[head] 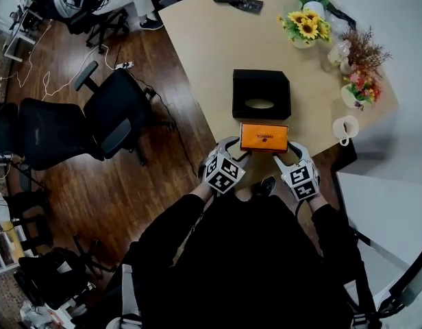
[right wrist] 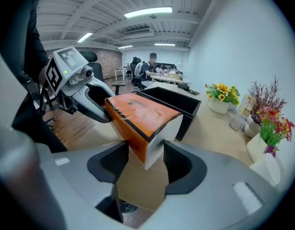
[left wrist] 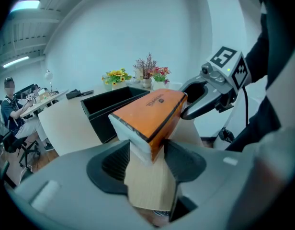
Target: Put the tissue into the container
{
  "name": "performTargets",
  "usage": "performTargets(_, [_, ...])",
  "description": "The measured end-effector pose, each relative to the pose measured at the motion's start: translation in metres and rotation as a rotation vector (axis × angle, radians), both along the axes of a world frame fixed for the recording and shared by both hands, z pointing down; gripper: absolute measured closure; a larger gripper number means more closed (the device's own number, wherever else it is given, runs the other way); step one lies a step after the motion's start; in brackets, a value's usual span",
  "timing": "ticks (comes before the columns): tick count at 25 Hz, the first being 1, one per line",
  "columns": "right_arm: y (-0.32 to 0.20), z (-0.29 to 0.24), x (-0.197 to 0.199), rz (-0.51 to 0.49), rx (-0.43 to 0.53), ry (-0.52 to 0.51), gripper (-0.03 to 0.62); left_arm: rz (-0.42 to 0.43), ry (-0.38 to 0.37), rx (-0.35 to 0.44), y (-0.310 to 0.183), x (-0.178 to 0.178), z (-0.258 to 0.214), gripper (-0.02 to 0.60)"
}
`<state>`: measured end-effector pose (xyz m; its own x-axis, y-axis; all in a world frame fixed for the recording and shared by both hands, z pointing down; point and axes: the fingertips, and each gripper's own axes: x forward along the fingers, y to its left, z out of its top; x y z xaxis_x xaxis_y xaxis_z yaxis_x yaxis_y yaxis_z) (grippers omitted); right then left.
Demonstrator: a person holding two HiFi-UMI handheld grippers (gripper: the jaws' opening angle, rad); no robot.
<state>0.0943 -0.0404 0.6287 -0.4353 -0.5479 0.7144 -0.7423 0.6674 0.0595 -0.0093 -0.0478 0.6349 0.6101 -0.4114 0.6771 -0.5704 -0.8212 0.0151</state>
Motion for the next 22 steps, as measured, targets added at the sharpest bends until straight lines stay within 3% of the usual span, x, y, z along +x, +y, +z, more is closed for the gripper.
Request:
performTargets(15, [-0.016, -0.075, -0.003, 0.012, 0.116, -0.085, 0.365, -0.01, 0.051, 0.099, -0.016, -0.003, -0.078, 0.374])
performTargets(22, [-0.026, -0.118, -0.003, 0.021, 0.2, -0.117, 0.368, 0.004, 0.058, 0.212, -0.027, -0.003, -0.125, 0.379])
